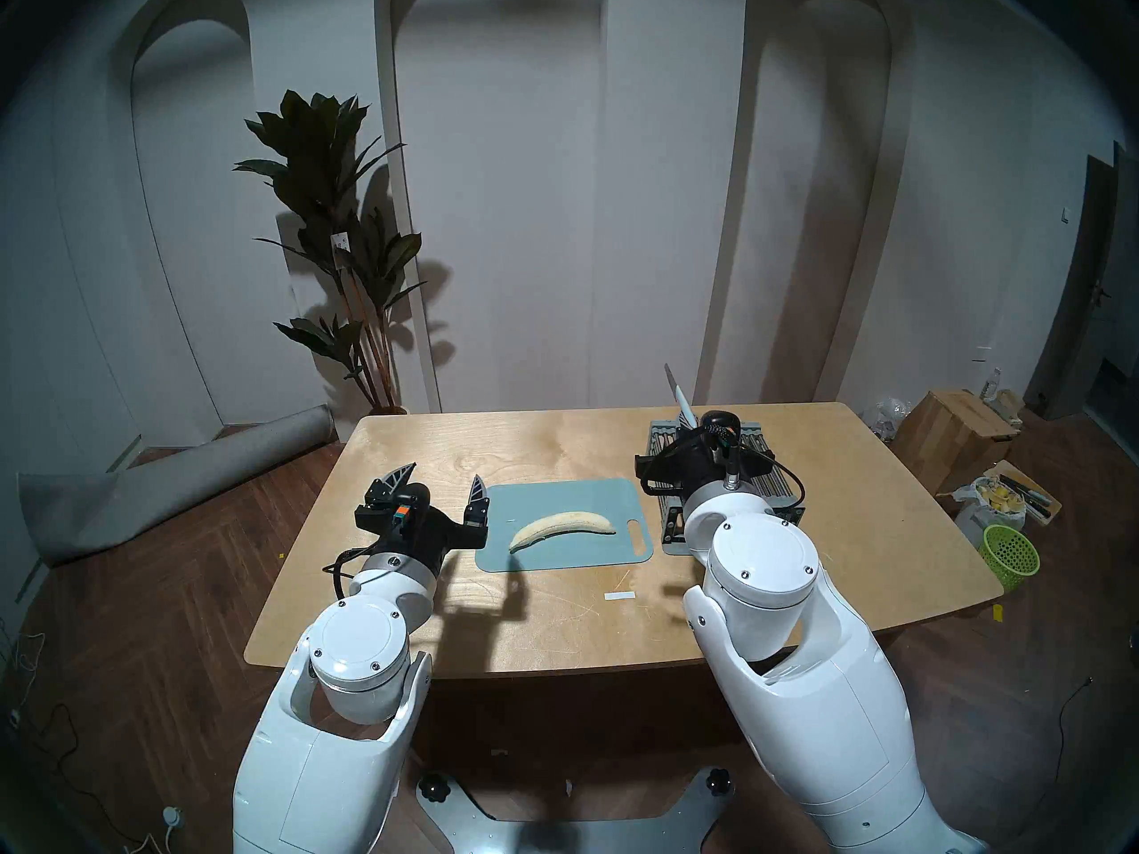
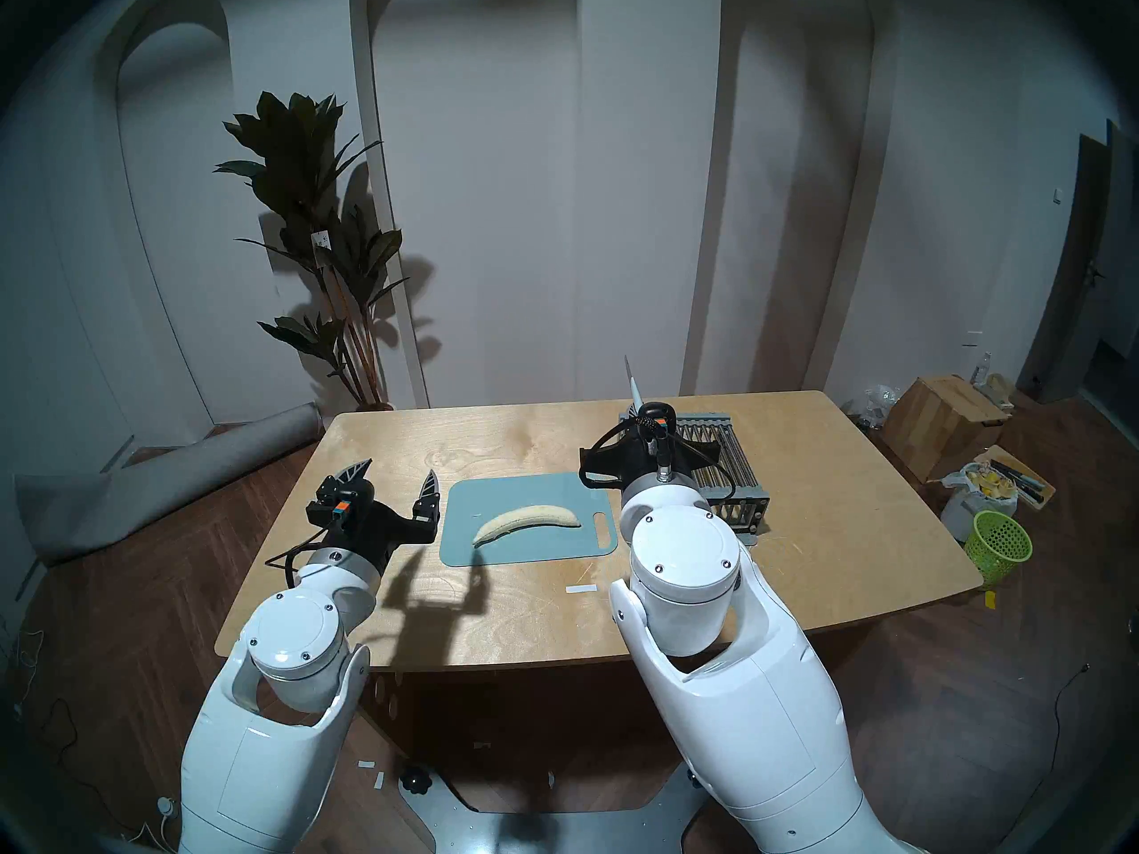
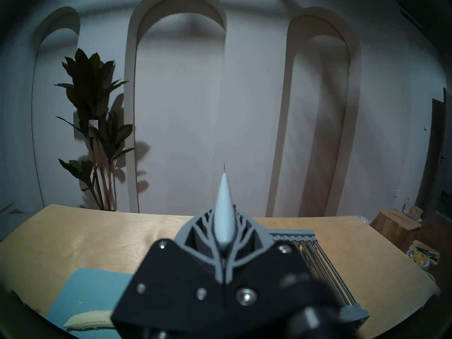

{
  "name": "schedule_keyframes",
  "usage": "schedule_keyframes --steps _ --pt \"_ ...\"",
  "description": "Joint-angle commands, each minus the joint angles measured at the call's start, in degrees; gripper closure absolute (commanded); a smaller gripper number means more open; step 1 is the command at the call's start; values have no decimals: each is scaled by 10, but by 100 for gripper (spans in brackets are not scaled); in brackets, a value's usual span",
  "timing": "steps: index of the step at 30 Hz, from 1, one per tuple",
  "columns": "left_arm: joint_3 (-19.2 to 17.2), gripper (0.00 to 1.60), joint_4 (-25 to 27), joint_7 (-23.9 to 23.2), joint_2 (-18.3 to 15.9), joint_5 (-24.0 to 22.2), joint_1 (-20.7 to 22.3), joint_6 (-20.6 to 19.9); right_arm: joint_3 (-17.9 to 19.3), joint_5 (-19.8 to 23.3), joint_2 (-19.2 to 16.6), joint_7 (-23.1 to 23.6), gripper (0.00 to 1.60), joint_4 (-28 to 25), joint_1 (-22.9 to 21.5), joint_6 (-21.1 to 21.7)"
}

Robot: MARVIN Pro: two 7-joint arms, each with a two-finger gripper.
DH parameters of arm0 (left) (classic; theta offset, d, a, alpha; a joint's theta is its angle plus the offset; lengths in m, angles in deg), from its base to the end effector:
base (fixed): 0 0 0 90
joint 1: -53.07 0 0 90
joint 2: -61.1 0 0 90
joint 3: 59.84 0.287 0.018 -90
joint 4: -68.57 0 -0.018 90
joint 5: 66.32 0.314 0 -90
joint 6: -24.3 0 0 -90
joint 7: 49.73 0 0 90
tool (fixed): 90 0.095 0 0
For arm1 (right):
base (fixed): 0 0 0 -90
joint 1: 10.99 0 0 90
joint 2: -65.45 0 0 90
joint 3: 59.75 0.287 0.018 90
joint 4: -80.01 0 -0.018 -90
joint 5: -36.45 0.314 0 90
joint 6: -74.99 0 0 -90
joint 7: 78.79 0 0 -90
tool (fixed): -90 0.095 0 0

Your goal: Cut the banana into four pieces on the cutting board

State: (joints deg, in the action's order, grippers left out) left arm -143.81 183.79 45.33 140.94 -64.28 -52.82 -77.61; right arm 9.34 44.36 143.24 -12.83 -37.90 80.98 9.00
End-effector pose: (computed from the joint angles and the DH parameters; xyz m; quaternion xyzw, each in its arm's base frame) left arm 0.3438 -0.0067 -0.2548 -0.7190 0.0825 -0.6886 0.0459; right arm 0.3727 0.0738 -0.1869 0.7136 0.0286 0.6996 0.0225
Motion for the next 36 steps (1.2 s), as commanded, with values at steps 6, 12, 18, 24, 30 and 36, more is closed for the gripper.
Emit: schedule_keyframes --steps 6,12,18,24,30,36 --pt "1 0 11 -1 0 -1 4 3 55 70 -8 94 160 35 15 -110" --pt "1 0 11 -1 0 -1 4 3 72 105 -24 158 160 68 11 -160" --pt "0 0 12 -1 0 -1 3 3 62 125 -56 225 160 95 6 -214" --pt "0 0 12 -1 0 -1 3 2 52 127 -98 287 160 117 6 -266" --pt "0 0 13 -1 0 -1 3 2 47 121 -125 341 160 121 16 -286" --pt "0 0 13 -2 0 -1 3 2 44 119 -142 365 160 117 24 -279"
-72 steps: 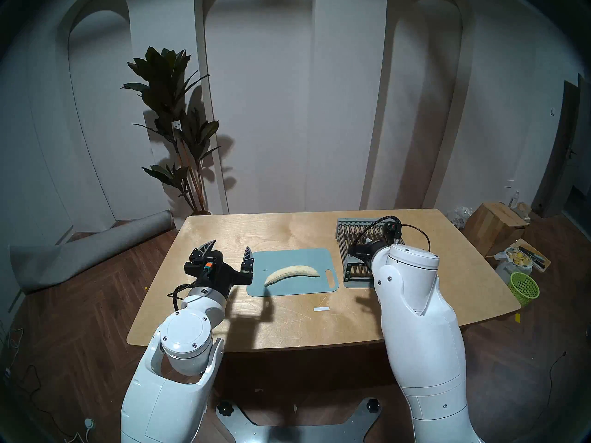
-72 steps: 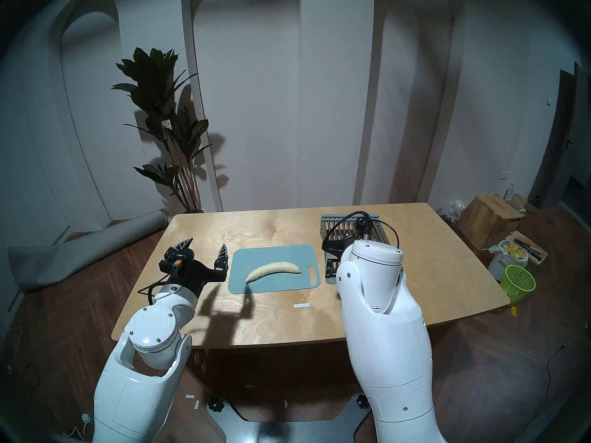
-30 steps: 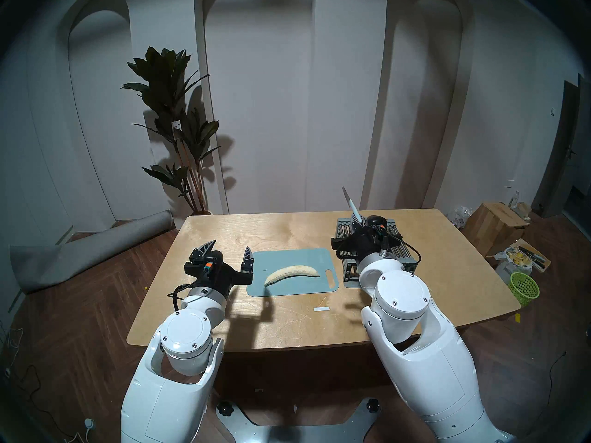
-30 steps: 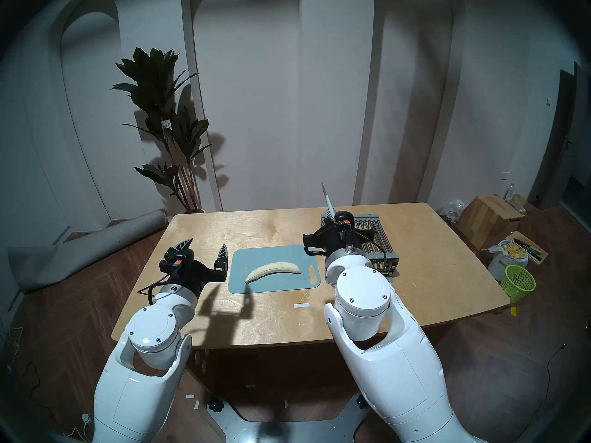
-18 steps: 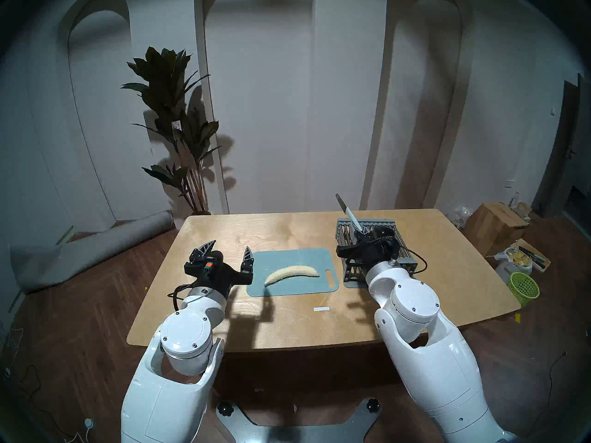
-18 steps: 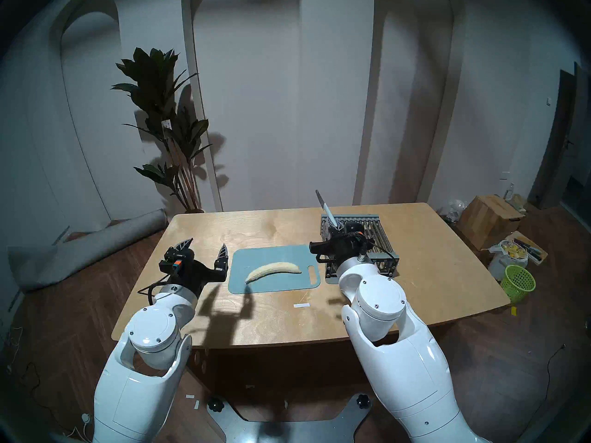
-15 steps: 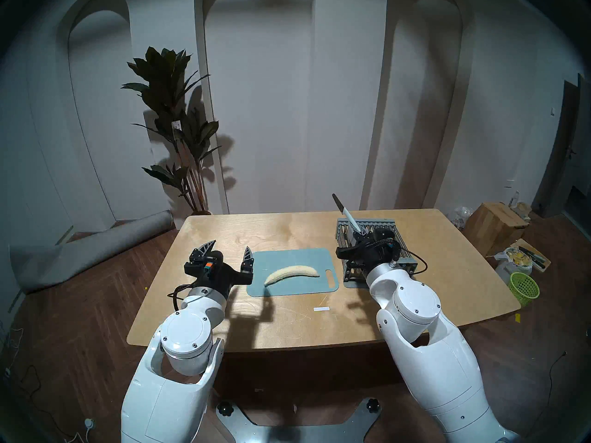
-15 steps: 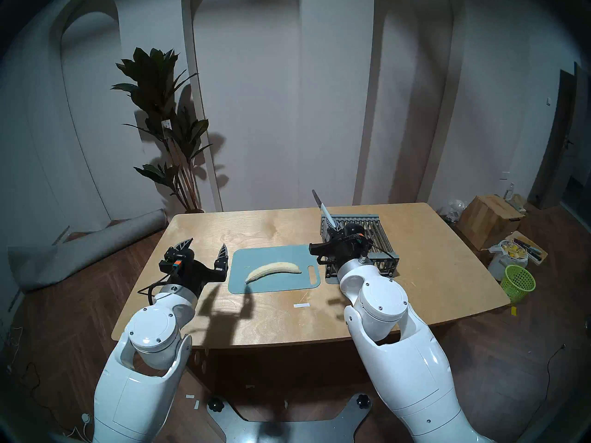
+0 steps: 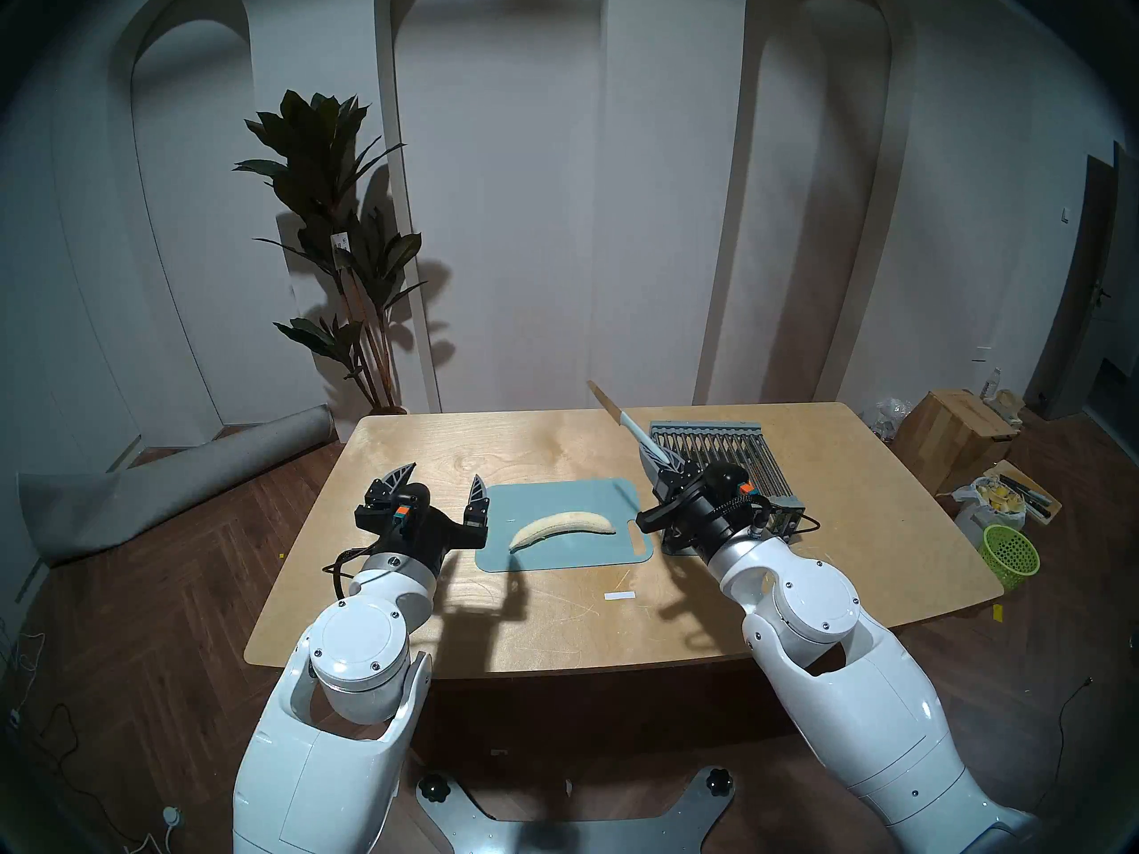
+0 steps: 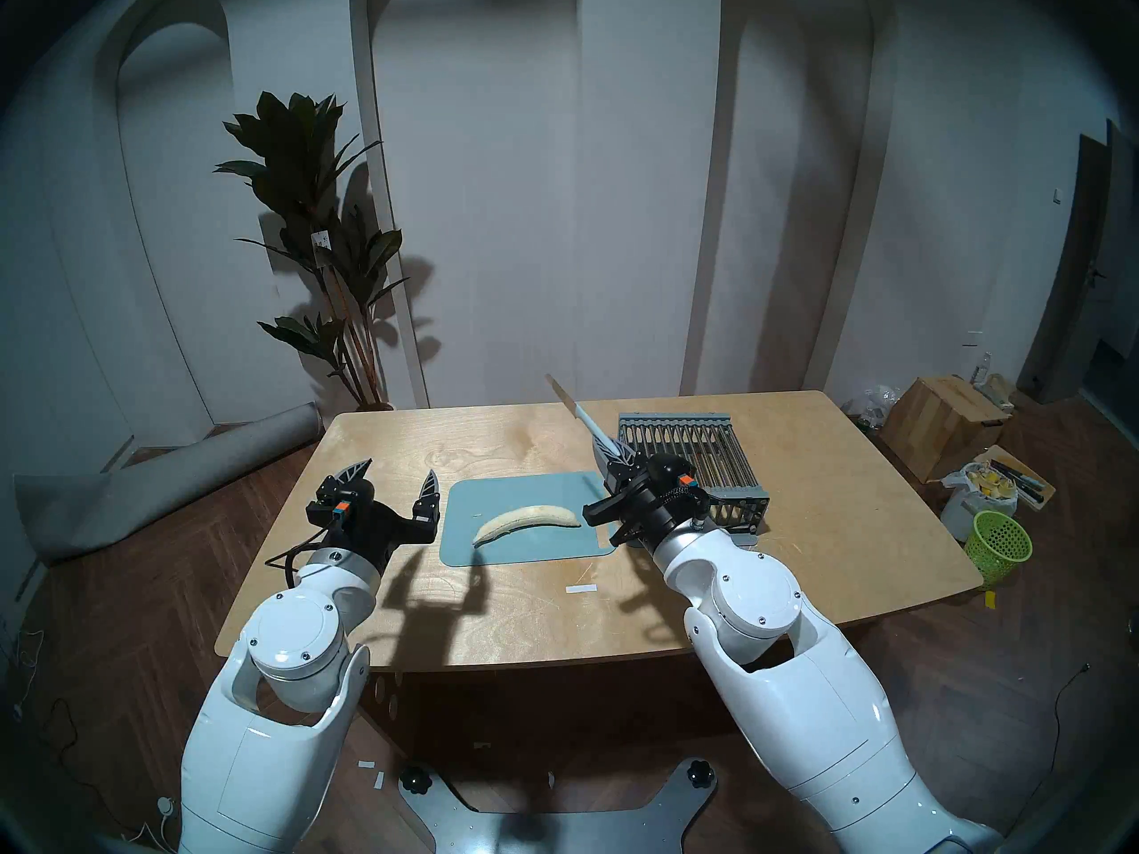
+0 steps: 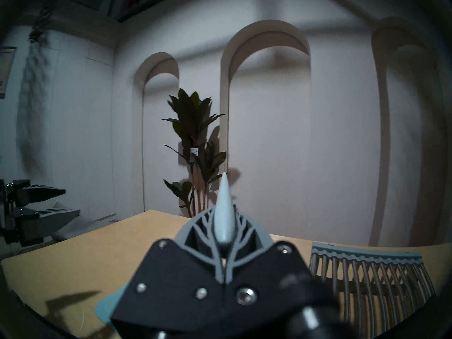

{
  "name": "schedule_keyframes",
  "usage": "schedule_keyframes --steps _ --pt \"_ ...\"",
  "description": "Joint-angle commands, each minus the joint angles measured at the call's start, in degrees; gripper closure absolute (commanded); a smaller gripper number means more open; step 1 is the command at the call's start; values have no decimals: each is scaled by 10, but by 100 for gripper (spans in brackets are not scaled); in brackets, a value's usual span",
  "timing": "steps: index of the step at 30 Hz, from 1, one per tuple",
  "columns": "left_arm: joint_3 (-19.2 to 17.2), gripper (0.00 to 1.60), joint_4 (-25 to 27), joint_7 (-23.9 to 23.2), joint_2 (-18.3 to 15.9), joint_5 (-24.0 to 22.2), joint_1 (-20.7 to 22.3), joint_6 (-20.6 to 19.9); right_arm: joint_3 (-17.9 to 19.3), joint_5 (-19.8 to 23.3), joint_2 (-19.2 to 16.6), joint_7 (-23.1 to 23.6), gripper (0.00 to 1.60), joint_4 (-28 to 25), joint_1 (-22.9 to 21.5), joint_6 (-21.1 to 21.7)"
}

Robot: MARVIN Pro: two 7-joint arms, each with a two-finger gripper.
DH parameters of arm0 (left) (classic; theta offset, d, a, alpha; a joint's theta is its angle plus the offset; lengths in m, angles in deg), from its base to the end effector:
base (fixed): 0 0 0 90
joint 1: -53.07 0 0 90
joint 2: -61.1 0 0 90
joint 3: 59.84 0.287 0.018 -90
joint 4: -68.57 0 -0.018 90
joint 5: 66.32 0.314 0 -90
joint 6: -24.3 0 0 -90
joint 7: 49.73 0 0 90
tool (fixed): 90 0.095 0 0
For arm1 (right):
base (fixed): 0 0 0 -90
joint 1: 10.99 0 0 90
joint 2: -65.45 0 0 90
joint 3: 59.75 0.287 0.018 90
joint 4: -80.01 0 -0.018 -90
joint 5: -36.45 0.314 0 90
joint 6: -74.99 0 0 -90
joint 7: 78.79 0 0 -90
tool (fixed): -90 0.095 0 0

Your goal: Cut the banana into four pieces on the cutting board

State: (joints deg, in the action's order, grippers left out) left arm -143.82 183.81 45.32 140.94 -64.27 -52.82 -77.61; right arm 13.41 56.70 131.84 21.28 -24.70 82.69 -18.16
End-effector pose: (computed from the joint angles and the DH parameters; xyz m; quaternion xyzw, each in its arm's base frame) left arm 0.3438 -0.0066 -0.2547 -0.7189 0.0826 -0.6887 0.0460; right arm 0.3767 0.0456 -0.2528 -0.6386 -0.1924 -0.7214 0.1863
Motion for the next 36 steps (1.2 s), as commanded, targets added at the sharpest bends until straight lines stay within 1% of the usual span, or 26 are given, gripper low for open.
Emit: schedule_keyframes --steps 1,2,3,6,10,12,13,18,19,24,32,36 --pt "0 0 13 -1 0 -1 3 2 4 -8 -30 25 160 -14 9 -9" --pt "0 0 13 -2 0 -1 3 2 6 -4 -31 25 160 -16 11 -3" --pt "0 0 13 -2 0 -1 3 2 8 -10 -33 23 160 -17 13 -5" --pt "0 0 13 -1 0 -1 3 2 17 -6 -37 24 160 -19 22 -9" --pt "0 0 13 -2 0 -1 3 2 18 -6 -29 21 160 -9 28 -16" --pt "0 0 13 -2 0 -1 3 2 11 -13 -22 19 160 0 27 -20" --pt "0 0 13 -2 0 -1 3 2 6 -11 -18 18 160 4 26 -13" --pt "0 0 13 -1 0 -1 3 2 -17 -8 -10 34 160 18 19 -10" --pt "0 0 13 -1 0 -1 3 2 -23 -18 -12 35 160 24 15 -14" --pt "0 0 13 -1 0 -1 3 2 -36 -21 -7 47 160 60 -9 -23" --pt "0 0 12 -1 0 -1 3 2 -50 -25 6 60 160 101 -37 -26" --pt "0 0 12 -1 0 -1 3 2 -63 -29 15 67 160 107 -43 -25"
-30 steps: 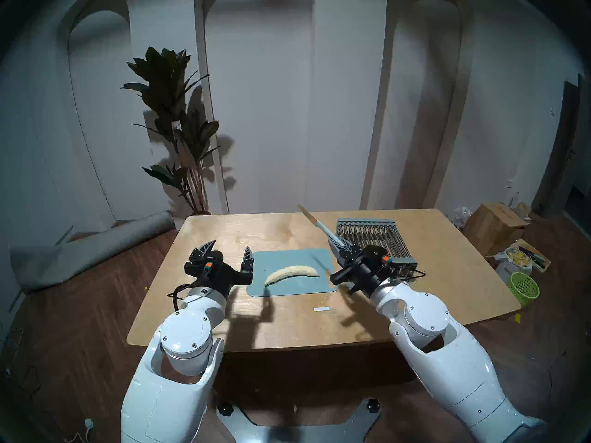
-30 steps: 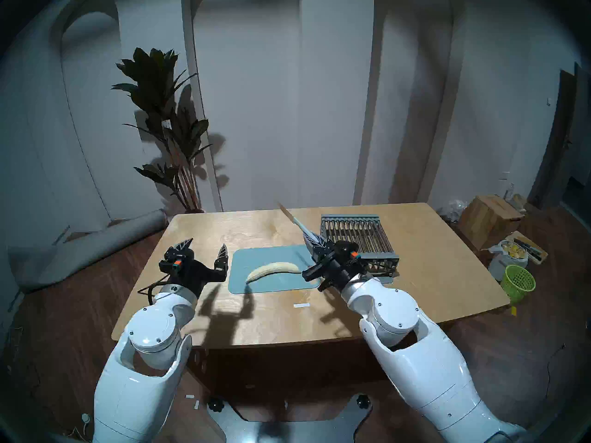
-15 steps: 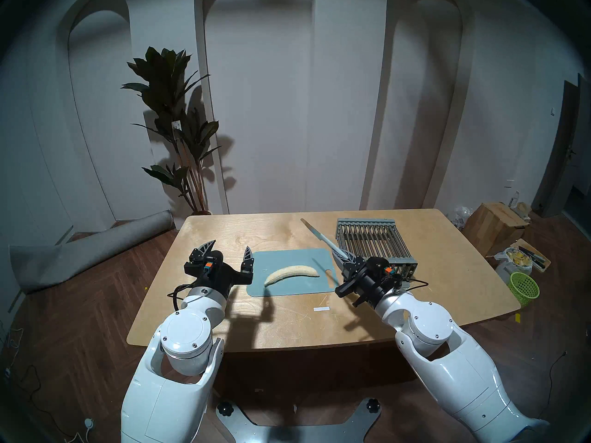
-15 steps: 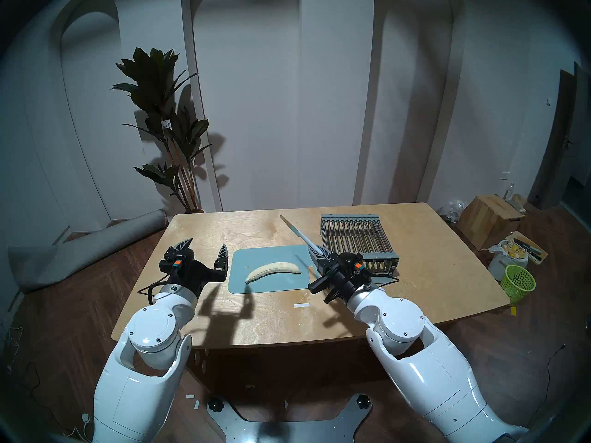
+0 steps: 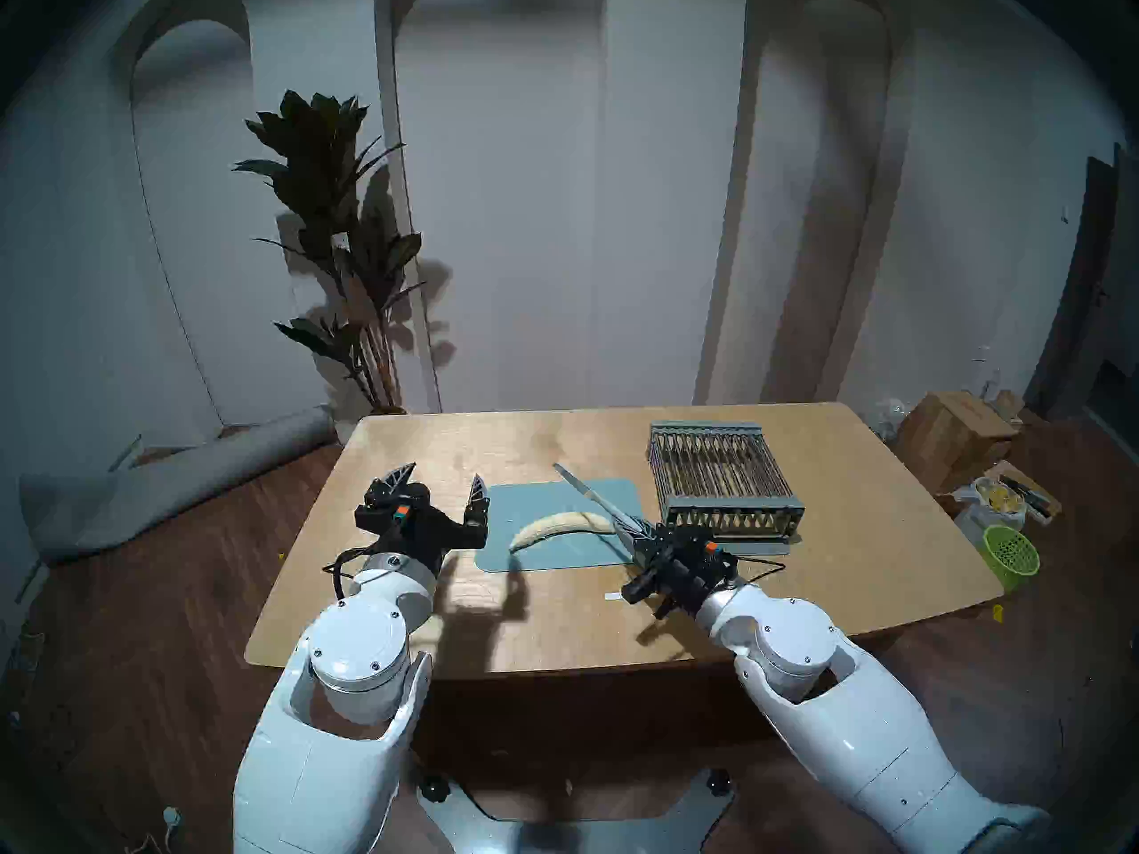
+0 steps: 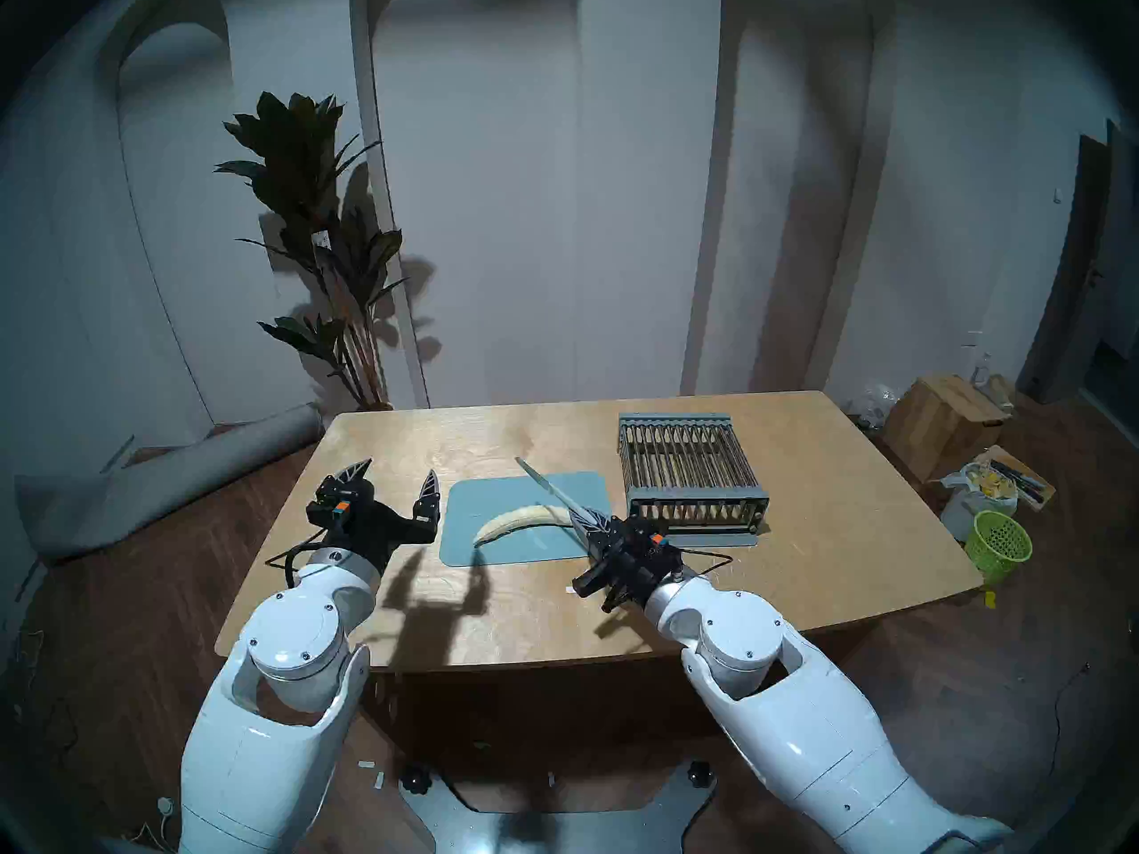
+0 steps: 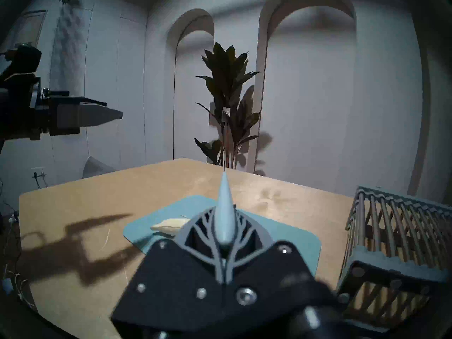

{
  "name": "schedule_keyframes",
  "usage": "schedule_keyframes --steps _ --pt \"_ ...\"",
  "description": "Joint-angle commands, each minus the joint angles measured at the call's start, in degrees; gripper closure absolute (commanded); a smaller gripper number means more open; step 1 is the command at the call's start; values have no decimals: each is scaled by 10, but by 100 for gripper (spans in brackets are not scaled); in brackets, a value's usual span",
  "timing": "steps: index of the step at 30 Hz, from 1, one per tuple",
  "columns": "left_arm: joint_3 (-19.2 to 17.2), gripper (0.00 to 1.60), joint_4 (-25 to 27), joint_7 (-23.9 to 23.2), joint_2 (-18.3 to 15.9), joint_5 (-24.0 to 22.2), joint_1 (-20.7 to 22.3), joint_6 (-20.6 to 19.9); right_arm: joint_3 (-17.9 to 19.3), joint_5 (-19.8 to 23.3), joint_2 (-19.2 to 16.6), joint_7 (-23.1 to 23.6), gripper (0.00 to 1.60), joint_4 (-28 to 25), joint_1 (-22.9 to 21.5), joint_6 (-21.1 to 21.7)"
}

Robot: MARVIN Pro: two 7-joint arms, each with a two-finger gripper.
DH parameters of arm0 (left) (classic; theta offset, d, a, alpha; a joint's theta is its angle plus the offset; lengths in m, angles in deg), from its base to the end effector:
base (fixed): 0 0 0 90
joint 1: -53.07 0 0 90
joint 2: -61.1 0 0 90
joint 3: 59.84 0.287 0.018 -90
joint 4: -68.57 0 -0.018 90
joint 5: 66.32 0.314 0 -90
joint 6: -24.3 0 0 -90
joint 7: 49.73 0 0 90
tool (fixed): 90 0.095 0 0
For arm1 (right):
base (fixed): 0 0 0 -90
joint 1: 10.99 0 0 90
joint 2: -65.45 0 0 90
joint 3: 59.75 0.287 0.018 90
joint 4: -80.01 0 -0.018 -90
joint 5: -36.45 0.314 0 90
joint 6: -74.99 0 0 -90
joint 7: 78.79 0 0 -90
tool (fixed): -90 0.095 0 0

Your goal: Cut the banana into four pieces on the cutting board

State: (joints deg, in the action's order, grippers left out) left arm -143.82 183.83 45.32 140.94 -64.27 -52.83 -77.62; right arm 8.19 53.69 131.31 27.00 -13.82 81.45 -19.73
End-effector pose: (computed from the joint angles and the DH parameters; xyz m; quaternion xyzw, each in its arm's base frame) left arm 0.3437 -0.0066 -0.2546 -0.7189 0.0826 -0.6887 0.0460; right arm 0.3694 0.0562 -0.3295 -0.6838 -0.2574 -0.6516 0.2039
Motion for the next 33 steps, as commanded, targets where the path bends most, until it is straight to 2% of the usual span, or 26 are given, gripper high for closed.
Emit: schedule_keyframes --steps 1,7,14,21,33 --pt "0 0 12 -1 0 -1 3 2 -13 3 21 13 160 0 -32 -8" --pt "0 0 12 -1 0 -1 3 2 -19 4 24 12 160 -7 -30 -4" --pt "0 0 12 -1 0 -1 3 2 -13 14 14 -4 160 -50 13 8" --pt "0 0 13 -2 0 -1 3 2 -18 14 13 -13 160 -53 32 8" --pt "0 0 13 -2 0 -1 3 2 -19 30 21 -1 160 -10 2 27"
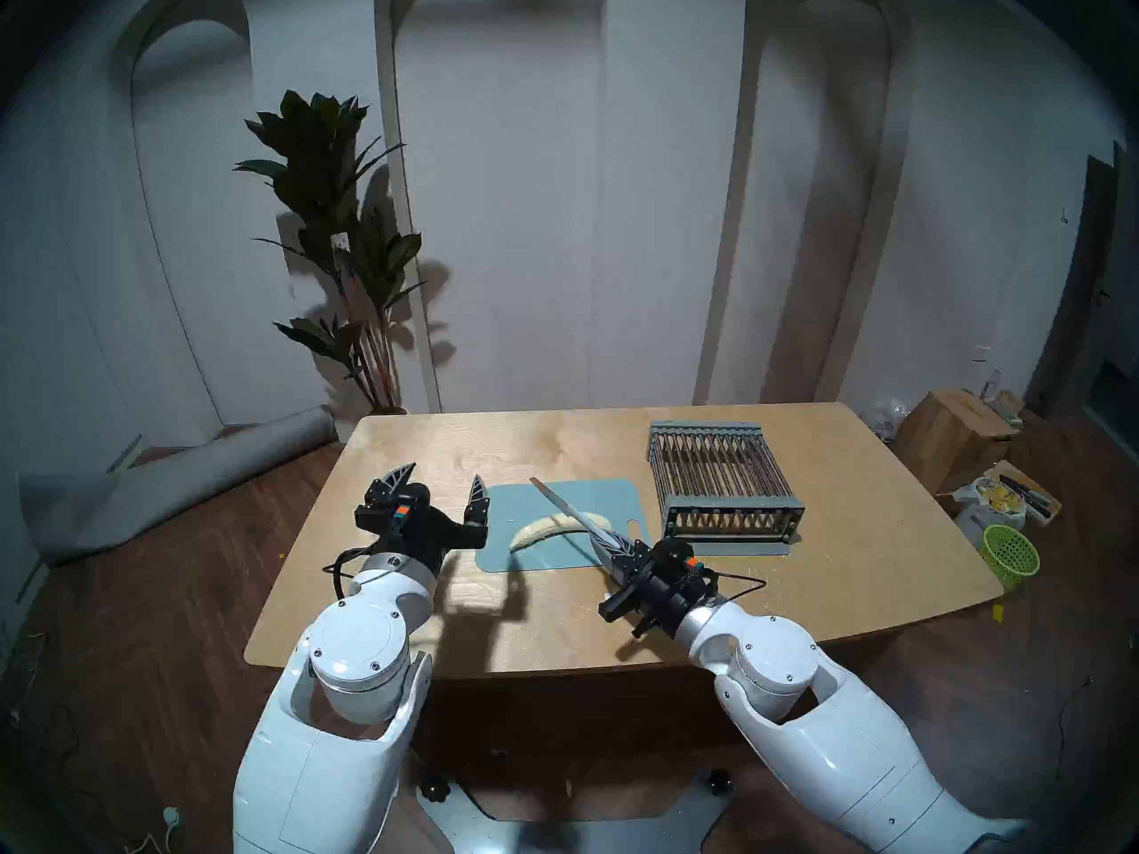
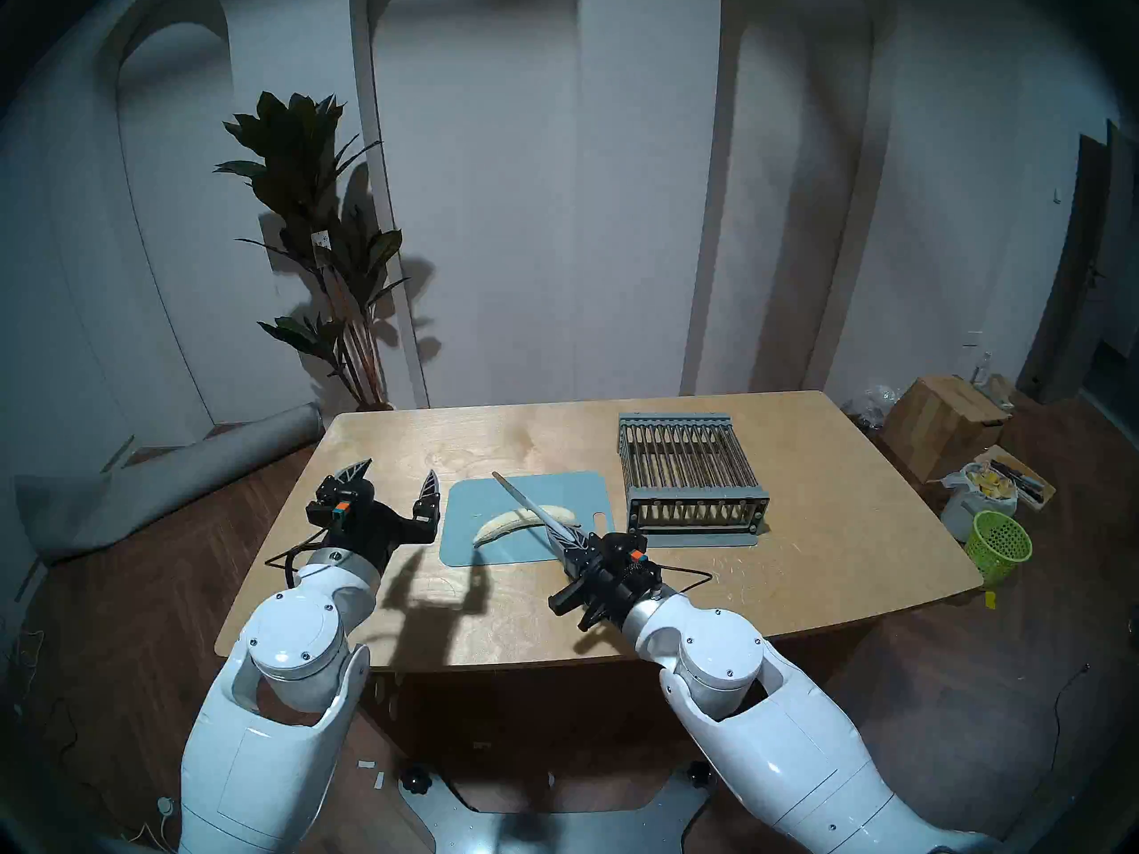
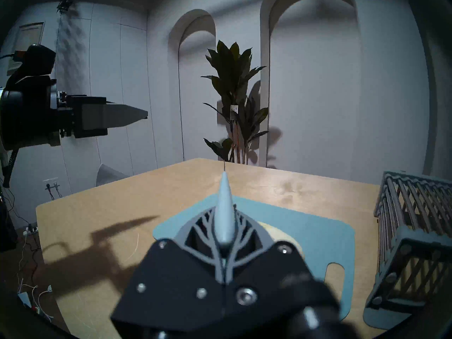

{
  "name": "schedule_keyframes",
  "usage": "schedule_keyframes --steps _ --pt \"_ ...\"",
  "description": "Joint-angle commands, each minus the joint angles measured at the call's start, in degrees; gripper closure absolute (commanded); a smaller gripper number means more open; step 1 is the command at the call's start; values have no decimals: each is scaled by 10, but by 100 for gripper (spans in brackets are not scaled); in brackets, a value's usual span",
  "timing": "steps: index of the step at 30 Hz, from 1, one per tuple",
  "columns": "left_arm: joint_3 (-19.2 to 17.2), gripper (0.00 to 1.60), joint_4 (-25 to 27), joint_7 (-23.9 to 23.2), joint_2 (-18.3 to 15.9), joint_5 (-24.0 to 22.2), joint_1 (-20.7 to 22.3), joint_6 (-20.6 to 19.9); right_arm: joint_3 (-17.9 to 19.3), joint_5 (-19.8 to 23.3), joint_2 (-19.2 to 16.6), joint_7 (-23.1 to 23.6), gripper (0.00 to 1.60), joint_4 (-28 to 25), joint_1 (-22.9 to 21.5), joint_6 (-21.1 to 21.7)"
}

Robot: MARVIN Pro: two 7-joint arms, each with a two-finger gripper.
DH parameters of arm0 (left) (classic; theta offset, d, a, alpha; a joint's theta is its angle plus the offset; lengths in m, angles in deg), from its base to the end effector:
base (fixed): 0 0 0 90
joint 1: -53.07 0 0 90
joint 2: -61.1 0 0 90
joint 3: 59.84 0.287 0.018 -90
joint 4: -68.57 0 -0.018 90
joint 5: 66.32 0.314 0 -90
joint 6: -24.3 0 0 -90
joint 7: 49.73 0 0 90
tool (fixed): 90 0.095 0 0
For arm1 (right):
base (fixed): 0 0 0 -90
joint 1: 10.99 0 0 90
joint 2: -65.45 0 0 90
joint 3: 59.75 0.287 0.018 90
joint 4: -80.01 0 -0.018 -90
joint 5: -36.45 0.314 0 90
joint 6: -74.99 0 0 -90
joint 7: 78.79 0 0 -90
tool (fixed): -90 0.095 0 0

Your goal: Cut the banana into four pieces on the cutting board

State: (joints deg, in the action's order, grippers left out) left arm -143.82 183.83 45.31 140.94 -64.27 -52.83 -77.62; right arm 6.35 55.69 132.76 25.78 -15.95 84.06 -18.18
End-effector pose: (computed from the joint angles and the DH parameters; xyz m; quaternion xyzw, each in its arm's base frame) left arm 0.3437 -0.0066 -0.2546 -0.7189 0.0826 -0.6887 0.0459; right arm 0.3493 0.0789 -0.3362 -0.6959 -0.2349 -0.6356 0.2377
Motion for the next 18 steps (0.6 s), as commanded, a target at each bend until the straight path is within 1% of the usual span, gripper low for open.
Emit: schedule_keyframes --steps 1,6,9,13,18 --pt "0 0 13 -1 0 -1 3 2 0 13 8 14 160 16 -26 14" --pt "0 0 12 -1 0 -1 3 2 1 19 11 25 160 33 -41 24" --pt "0 0 12 -1 0 -1 3 2 -4 15 11 32 160 41 -48 20" --pt "0 0 12 -1 0 -1 3 2 -7 11 14 36 160 43 -54 17" --pt "0 0 12 -1 0 -1 3 2 -12 11 17 36 160 41 -57 23"
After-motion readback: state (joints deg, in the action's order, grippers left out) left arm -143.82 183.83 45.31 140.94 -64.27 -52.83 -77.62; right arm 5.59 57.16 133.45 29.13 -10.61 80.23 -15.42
